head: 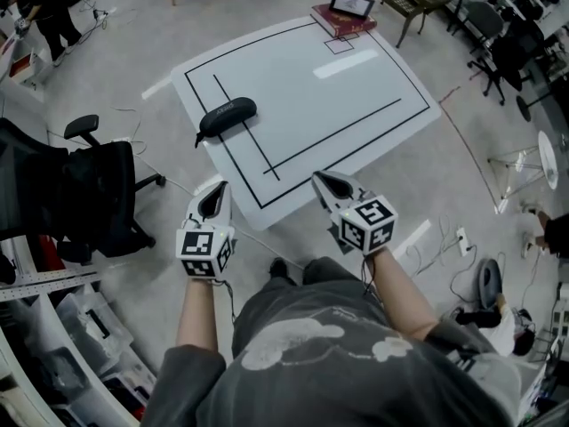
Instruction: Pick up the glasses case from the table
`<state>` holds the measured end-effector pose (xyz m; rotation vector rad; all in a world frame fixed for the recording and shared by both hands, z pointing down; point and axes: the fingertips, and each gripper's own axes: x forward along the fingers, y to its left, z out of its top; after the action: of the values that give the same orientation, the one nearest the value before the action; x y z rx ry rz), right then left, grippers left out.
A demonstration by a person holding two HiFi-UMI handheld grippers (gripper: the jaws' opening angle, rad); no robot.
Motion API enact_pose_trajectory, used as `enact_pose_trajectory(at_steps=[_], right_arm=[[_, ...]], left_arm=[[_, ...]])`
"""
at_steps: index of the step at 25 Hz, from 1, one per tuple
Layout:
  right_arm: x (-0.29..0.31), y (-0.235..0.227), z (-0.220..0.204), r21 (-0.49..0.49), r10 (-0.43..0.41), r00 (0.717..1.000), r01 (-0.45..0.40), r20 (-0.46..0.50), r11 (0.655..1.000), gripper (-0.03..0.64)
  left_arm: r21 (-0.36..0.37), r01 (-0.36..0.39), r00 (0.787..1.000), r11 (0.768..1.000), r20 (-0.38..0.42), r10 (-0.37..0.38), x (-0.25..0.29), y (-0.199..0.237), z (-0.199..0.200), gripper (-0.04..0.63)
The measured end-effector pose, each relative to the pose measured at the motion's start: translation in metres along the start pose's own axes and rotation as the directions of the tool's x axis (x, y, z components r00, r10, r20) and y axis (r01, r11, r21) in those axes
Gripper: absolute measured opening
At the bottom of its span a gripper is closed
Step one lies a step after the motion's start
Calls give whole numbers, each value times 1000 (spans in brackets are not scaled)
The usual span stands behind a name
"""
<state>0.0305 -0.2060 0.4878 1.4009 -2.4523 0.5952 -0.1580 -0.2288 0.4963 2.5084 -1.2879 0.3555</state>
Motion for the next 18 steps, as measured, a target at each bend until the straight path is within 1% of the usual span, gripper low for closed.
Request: enact_pose_trajectory(at_steps=[4,8,9,10,12,13,15,18], right_arm=[[20,-18,10,-13,24,1000,-24,-1,1000,0],[48,-40,30,-39,77,997,-77,-2,996,0],[56,-46,36,-43,97,995,-97,0,994,0],[65,-53,42,-46,114,993,-114,2,992,0],[82,-66,54,-50,145,989,-145,4,988,0],[90,-72,60,-52,161,987,-160,4,986,0],[105,-82,70,-56,195,981,-194,3,979,0],[125,-94,78,-61,240,971,-240,-11,969,0]], left_arm=[[17,-18,1000,1000,-18,18,23,9,7,3],[56,-73,996,996,-38,75,45,21,17,6],[72,-83,995,994,-46,86,51,23,20,19],[93,-87,994,992,-58,92,58,25,22,61],[145,-91,990,985,-95,106,74,28,24,188],[171,-95,986,981,-119,116,82,31,23,227],[214,-89,976,973,-174,128,98,34,18,269],[248,-70,958,966,-252,134,118,38,14,309]])
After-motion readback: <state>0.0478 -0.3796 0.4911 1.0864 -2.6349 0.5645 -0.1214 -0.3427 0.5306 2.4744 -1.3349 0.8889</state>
